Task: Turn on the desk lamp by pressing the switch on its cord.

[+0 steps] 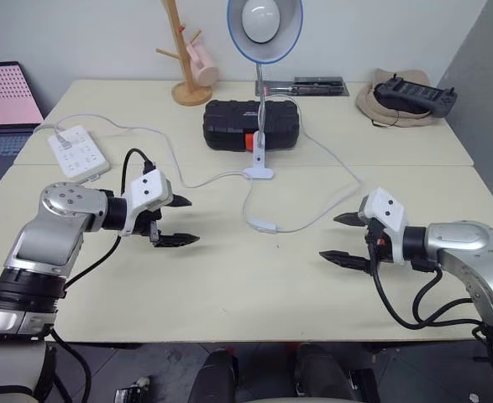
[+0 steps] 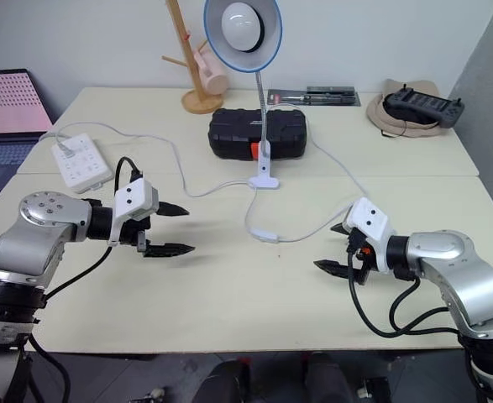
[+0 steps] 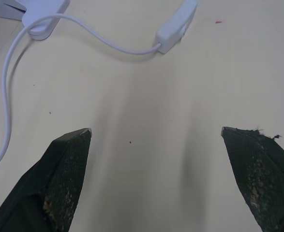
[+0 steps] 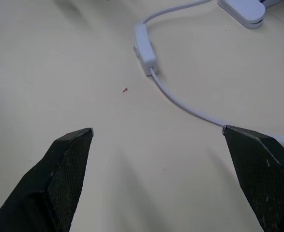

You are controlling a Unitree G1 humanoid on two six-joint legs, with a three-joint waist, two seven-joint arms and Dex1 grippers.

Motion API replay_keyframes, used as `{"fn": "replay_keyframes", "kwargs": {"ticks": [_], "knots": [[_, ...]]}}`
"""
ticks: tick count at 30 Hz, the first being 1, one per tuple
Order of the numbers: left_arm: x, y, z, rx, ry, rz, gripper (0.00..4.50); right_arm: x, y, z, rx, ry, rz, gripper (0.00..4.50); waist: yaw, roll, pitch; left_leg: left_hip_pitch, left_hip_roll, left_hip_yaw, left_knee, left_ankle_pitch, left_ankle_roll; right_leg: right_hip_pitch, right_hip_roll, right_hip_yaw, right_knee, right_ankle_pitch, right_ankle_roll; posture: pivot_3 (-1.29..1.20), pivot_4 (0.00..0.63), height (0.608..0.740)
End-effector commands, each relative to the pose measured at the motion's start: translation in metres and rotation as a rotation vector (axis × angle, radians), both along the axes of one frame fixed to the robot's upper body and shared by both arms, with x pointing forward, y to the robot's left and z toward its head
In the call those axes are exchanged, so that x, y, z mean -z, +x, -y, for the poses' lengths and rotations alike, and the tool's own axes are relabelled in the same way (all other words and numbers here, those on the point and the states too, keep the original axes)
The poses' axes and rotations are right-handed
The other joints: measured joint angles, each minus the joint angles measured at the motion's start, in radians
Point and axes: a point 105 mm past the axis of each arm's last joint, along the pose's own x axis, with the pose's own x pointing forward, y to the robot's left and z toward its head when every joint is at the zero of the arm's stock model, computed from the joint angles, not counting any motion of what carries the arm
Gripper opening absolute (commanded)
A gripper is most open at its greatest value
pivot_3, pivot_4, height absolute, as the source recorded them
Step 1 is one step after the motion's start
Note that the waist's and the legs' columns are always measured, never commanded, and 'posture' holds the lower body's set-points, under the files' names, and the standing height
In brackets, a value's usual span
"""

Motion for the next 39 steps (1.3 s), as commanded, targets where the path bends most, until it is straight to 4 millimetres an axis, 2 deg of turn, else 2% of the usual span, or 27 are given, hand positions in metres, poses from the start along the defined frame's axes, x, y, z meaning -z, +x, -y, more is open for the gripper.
{"fn": "replay_keyframes", "kwargs": {"ticks": [1,10,17,25,32,39], "knots": [[-0.012,0.004,0.004,0.028,-0.006,0.053,4.50,-0.015,0.000,-0.002,0.007,0.011,0.060,4.49,0.000,0.000,0.000,0.000,0.000,0.000,0.000,0.000,0.000,0.000,0.000,0.000,0.000,0.000,0.000,0.00,0.150,0.740],[-0.014,0.005,0.004,0.015,-0.027,0.039,4.50,-0.017,0.003,-0.007,0.010,0.000,0.062,4.49,-0.001,0.000,0.000,0.000,0.000,-0.001,0.000,0.000,0.000,0.000,0.000,0.000,0.000,0.000,0.000,0.00,0.150,0.740],[-0.016,0.001,0.007,0.018,-0.037,0.040,4.50,-0.013,0.013,-0.027,-0.048,0.010,0.070,4.49,-0.003,0.000,0.000,0.000,0.000,-0.001,0.000,0.000,0.000,0.000,0.000,0.000,0.000,0.000,0.000,0.00,0.150,0.740],[-0.019,-0.008,0.015,0.013,-0.104,0.010,4.50,0.007,0.032,-0.042,-0.075,0.007,0.058,4.49,-0.007,0.000,0.000,0.000,0.001,-0.002,0.000,0.000,0.000,0.000,0.000,0.000,0.000,0.000,0.000,0.00,0.150,0.740],[-0.006,-0.021,0.022,0.002,-0.118,-0.025,4.50,0.027,0.051,-0.061,-0.098,-0.007,0.046,4.49,-0.009,0.000,0.000,0.000,0.001,-0.002,0.000,0.000,0.000,0.000,0.000,0.000,0.001,0.000,0.000,0.00,0.150,0.740],[-0.004,-0.023,0.024,-0.012,-0.125,-0.023,4.50,0.040,0.063,-0.078,-0.130,-0.018,0.042,4.49,-0.009,0.000,0.000,0.001,0.001,-0.003,0.000,0.000,0.000,-0.001,0.000,0.000,0.001,0.000,0.000,0.00,0.150,0.740]]}}
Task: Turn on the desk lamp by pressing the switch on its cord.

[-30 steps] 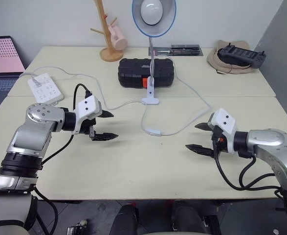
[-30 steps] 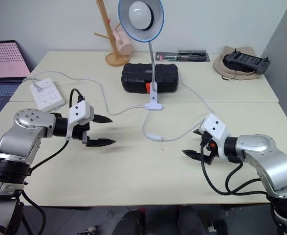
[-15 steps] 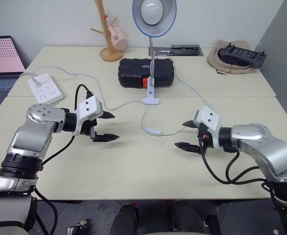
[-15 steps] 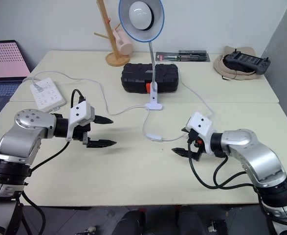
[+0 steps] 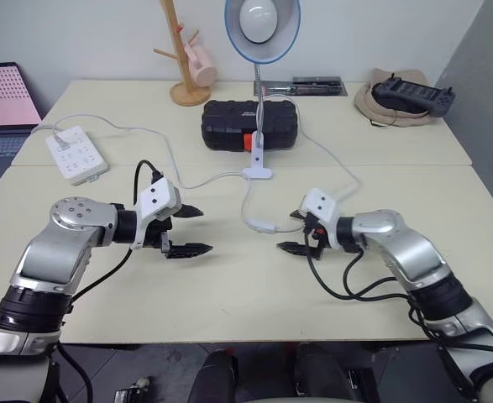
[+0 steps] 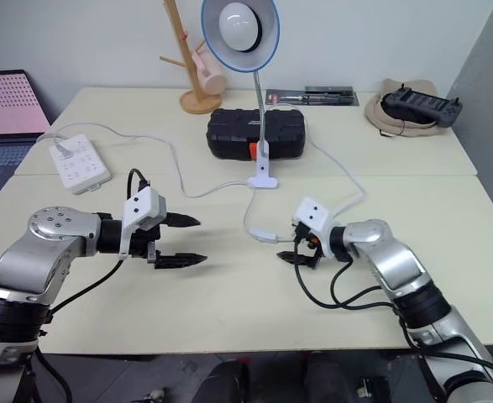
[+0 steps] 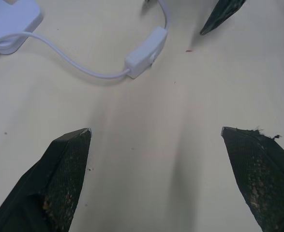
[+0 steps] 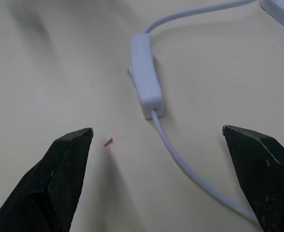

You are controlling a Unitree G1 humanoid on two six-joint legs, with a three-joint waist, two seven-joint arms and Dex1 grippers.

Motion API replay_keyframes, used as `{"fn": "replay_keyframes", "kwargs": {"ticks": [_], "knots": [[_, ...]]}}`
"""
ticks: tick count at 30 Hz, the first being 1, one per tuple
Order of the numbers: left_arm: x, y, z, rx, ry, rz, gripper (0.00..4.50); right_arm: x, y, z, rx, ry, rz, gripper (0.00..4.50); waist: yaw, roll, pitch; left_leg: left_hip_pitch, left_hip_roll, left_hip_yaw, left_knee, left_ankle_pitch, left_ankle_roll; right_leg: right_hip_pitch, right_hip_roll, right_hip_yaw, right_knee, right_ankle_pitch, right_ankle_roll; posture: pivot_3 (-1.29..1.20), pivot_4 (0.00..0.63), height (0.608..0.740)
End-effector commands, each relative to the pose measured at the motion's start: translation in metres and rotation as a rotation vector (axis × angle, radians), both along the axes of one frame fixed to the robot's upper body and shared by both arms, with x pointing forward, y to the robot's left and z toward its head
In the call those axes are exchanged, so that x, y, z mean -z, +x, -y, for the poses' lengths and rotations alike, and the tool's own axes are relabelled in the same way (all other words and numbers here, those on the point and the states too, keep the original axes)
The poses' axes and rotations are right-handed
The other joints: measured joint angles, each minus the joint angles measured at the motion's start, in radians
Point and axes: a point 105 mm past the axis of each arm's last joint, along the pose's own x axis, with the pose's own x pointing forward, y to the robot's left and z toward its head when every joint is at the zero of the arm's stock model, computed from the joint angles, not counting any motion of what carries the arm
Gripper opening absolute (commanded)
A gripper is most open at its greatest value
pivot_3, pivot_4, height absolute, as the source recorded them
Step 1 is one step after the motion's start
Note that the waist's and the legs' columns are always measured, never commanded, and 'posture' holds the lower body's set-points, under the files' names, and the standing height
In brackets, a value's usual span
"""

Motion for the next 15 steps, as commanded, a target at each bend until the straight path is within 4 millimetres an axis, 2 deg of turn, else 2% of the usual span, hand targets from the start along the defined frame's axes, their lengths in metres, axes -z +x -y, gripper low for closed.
{"fn": "replay_keyframes", "kwargs": {"ticks": [1,7,12,14,15], "knots": [[-0.011,-0.001,0.000,-0.005,-0.018,0.047,4.50,-0.010,0.007,-0.008,-0.031,0.005,0.056,4.49,0.000,0.000,0.000,0.000,0.000,0.000,0.000,0.000,0.000,0.000,0.000,0.000,0.000,0.000,0.000,0.00,0.150,0.740],[-0.008,-0.003,-0.001,-0.017,-0.024,0.050,4.50,-0.010,0.016,-0.018,-0.035,0.028,0.059,4.49,0.000,0.000,0.000,0.000,0.000,0.000,0.000,0.000,0.000,0.000,0.000,0.000,0.000,0.000,0.000,0.00,0.150,0.740],[-0.007,-0.004,-0.004,-0.027,-0.021,0.053,4.50,-0.013,0.014,-0.021,-0.061,0.046,0.051,3.11,0.000,0.000,0.000,0.000,0.000,0.000,0.000,0.000,0.000,0.000,-0.001,0.000,0.000,0.000,0.000,0.00,0.150,0.740],[-0.007,-0.004,-0.004,-0.030,-0.021,0.054,4.50,-0.014,0.013,-0.022,-0.067,0.051,0.047,2.70,0.000,0.000,0.000,0.000,0.000,0.000,0.000,0.000,0.000,0.000,-0.001,0.000,0.000,0.000,0.000,0.00,0.150,0.740],[-0.007,-0.004,-0.004,-0.030,-0.020,0.054,4.50,-0.014,0.013,-0.022,-0.068,0.051,0.046,2.31,0.000,0.000,0.000,0.000,0.000,0.000,0.000,0.000,0.000,0.000,0.000,0.000,0.000,0.000,0.000,0.00,0.150,0.740]]}}
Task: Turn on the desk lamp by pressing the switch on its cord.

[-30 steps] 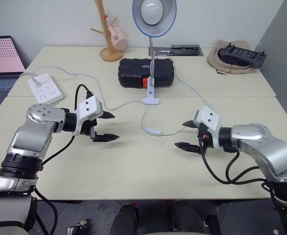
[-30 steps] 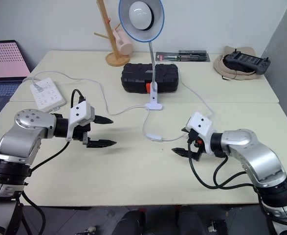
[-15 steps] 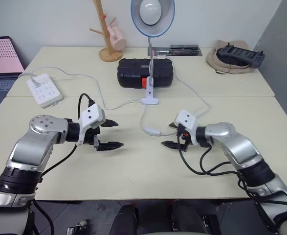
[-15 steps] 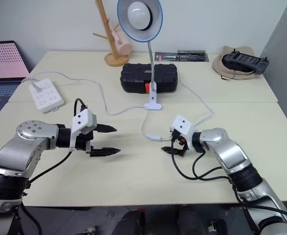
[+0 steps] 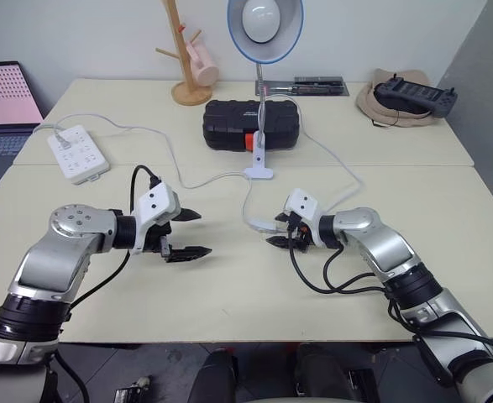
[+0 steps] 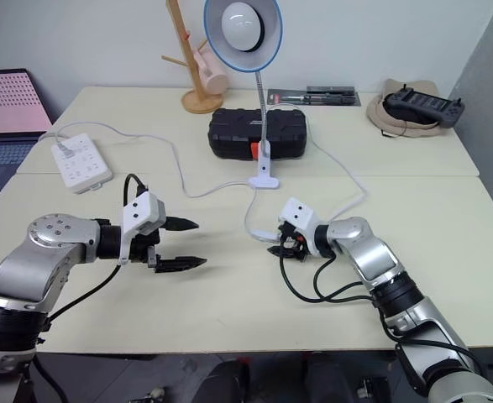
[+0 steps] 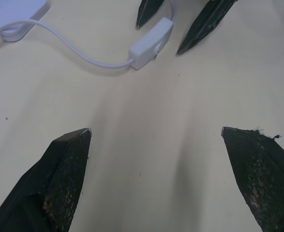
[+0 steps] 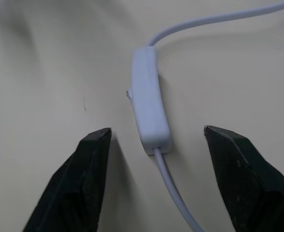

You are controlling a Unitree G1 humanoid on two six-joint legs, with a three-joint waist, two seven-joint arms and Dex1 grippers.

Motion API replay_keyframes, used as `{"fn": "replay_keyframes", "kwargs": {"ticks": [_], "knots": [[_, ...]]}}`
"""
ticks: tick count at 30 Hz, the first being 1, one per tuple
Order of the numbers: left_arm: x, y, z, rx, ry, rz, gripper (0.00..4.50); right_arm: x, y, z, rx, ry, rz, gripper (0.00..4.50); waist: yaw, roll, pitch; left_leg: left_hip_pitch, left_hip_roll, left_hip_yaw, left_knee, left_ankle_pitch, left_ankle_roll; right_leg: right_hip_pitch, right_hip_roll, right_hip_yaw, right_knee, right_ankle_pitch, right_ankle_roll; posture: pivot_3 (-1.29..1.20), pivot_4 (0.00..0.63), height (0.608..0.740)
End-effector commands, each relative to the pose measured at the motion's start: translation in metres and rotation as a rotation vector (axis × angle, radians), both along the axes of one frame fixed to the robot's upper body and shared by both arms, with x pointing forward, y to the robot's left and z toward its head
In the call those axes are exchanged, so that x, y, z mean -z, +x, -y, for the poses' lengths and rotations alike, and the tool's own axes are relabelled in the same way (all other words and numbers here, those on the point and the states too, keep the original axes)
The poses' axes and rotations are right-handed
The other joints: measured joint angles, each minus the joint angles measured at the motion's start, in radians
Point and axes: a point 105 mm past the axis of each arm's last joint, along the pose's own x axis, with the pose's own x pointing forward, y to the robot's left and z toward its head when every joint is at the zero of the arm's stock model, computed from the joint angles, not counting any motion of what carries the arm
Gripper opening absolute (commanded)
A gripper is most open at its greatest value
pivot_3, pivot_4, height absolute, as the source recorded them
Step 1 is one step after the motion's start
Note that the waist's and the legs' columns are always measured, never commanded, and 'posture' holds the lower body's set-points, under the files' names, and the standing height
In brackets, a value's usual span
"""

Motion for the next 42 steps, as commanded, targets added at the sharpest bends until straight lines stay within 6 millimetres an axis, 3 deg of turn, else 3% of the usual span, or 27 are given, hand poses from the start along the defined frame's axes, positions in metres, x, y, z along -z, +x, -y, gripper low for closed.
{"fn": "replay_keyframes", "kwargs": {"ticks": [1,8,9,14,20,25,30,42], "knots": [[-0.014,-0.001,0.001,0.012,-0.013,0.055,4.50,-0.018,0.001,-0.006,-0.033,0.031,0.049,2.12,0.000,0.000,0.000,0.000,0.000,0.000,0.000,0.000,0.000,0.000,0.000,0.000,0.000,0.000,0.000,0.00,0.150,0.740],[-0.012,-0.001,-0.001,0.009,-0.012,0.053,4.50,-0.019,-0.002,-0.006,-0.043,0.040,0.037,0.42,0.000,0.000,0.000,0.000,0.000,0.000,0.000,0.000,0.000,0.000,0.000,0.000,0.000,0.000,0.000,0.00,0.150,0.740],[-0.012,0.000,0.000,0.010,-0.013,0.053,4.50,-0.020,-0.002,-0.006,-0.041,0.045,0.034,0.36,0.000,0.000,0.000,0.000,0.000,0.000,0.000,0.000,0.000,0.000,0.000,0.000,0.000,0.000,0.000,0.00,0.150,0.740],[-0.010,-0.001,0.002,-0.013,-0.073,0.011,4.50,-0.032,-0.005,-0.009,-0.018,0.143,-0.024,0.36,0.000,0.000,0.000,0.000,0.000,0.000,0.000,0.000,0.000,0.000,0.000,0.000,0.000,0.000,0.000,0.00,0.150,0.740],[-0.017,-0.007,0.016,-0.132,-0.475,-0.251,4.50,-0.072,-0.016,-0.010,0.034,0.462,-0.287,0.36,0.000,0.000,0.000,0.000,0.000,-0.001,0.000,0.000,0.000,0.000,0.000,0.000,0.001,0.000,0.000,0.00,0.150,0.740],[-0.026,-0.013,0.037,-0.141,-0.684,-0.370,4.50,-0.085,-0.017,0.001,0.083,0.583,-0.406,0.36,0.002,0.000,0.000,0.000,0.000,-0.002,0.001,0.000,0.000,0.000,-0.001,-0.001,0.002,0.000,0.000,0.00,0.150,0.740],[-0.042,0.000,0.061,-0.164,-1.025,-0.474,4.50,-0.106,-0.018,0.014,0.082,0.768,-0.522,0.36,0.006,0.000,-0.001,0.000,-0.001,-0.002,0.002,0.000,0.000,0.000,-0.002,-0.001,0.003,0.000,0.000,0.00,0.150,0.740],[-0.061,0.009,0.090,-0.165,-1.249,-0.558,4.50,-0.121,-0.035,0.018,0.020,0.863,-0.619,0.36,0.002,-0.001,-0.001,0.001,-0.001,0.001,0.001,0.000,0.000,0.000,-0.002,0.001,0.004,0.000,0.000,0.00,0.150,0.740]]}}
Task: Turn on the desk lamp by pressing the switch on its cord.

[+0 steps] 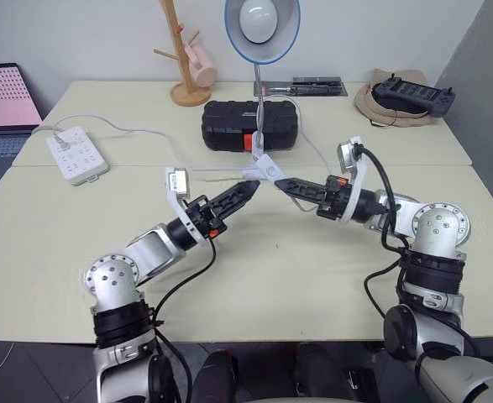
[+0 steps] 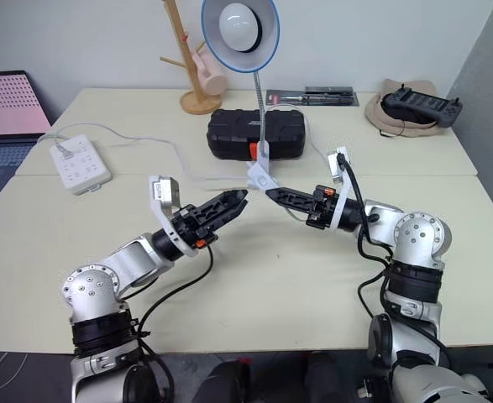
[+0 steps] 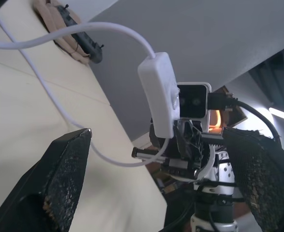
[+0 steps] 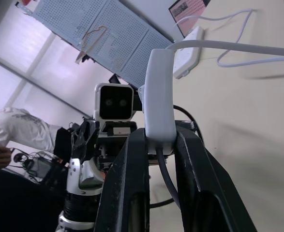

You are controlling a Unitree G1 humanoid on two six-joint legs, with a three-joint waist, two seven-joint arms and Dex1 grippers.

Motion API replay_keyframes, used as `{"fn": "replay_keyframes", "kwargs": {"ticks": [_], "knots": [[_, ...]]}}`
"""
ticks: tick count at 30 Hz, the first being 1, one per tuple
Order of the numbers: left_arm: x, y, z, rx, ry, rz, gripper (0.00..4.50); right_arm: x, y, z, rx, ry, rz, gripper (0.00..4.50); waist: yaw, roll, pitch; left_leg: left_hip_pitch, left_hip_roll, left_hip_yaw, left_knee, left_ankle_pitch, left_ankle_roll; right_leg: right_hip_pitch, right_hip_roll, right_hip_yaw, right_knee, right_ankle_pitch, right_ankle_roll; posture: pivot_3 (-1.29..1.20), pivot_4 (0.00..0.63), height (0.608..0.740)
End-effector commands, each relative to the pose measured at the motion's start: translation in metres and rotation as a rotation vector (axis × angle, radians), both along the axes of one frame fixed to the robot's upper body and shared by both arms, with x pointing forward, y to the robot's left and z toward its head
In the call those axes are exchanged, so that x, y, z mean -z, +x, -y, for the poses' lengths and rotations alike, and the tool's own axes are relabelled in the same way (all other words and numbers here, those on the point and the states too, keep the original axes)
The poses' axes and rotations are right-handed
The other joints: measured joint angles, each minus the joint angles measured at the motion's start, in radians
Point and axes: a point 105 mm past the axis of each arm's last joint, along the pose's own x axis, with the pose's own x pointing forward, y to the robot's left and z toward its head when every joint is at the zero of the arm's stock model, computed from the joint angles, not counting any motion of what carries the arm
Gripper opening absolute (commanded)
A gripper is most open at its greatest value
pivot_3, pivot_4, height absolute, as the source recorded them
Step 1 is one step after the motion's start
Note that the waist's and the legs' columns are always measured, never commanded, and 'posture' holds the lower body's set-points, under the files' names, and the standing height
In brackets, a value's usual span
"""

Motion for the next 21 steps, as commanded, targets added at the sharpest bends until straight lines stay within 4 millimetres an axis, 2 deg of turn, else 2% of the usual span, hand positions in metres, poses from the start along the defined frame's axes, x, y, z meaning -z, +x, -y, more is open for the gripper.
{"fn": "replay_keyframes", "kwargs": {"ticks": [1,5,10,13,21], "knots": [[-0.018,0.001,0.006,0.010,-0.053,0.045,4.50,-0.015,-0.010,-0.001,-0.036,0.029,0.048,0.36,0.000,0.000,0.000,0.000,0.000,0.001,0.000,0.000,0.000,0.000,0.000,0.000,0.000,0.000,0.000,0.00,0.150,0.740],[-0.024,0.001,0.020,0.034,-0.080,0.045,4.50,-0.014,-0.014,-0.005,-0.050,0.028,0.042,0.36,0.000,0.000,0.000,0.000,0.000,0.001,0.000,0.000,0.000,0.000,0.000,0.001,-0.001,0.000,0.000,0.00,0.150,0.740],[-0.022,0.000,0.026,0.046,-0.083,0.035,4.50,-0.014,-0.015,-0.005,-0.049,0.028,0.039,0.36,0.000,0.000,0.000,0.000,0.000,0.002,0.000,0.000,-0.001,0.000,0.000,0.001,-0.002,0.000,0.000,0.00,0.150,0.740],[-0.022,0.002,0.025,0.032,-0.091,0.028,4.09,-0.013,-0.016,-0.006,-0.050,0.029,0.038,0.36,0.000,0.000,0.000,0.000,0.000,0.003,0.000,0.000,-0.001,0.000,0.000,0.001,-0.001,0.000,0.000,0.00,0.150,0.740],[-0.025,0.003,0.020,0.016,-0.105,0.034,2.49,-0.011,-0.016,-0.004,-0.044,0.026,0.030,0.36,0.000,0.000,0.000,0.000,0.000,0.004,0.000,0.000,-0.001,0.000,0.000,0.001,-0.002,0.000,0.000,0.00,0.150,0.740]]}}
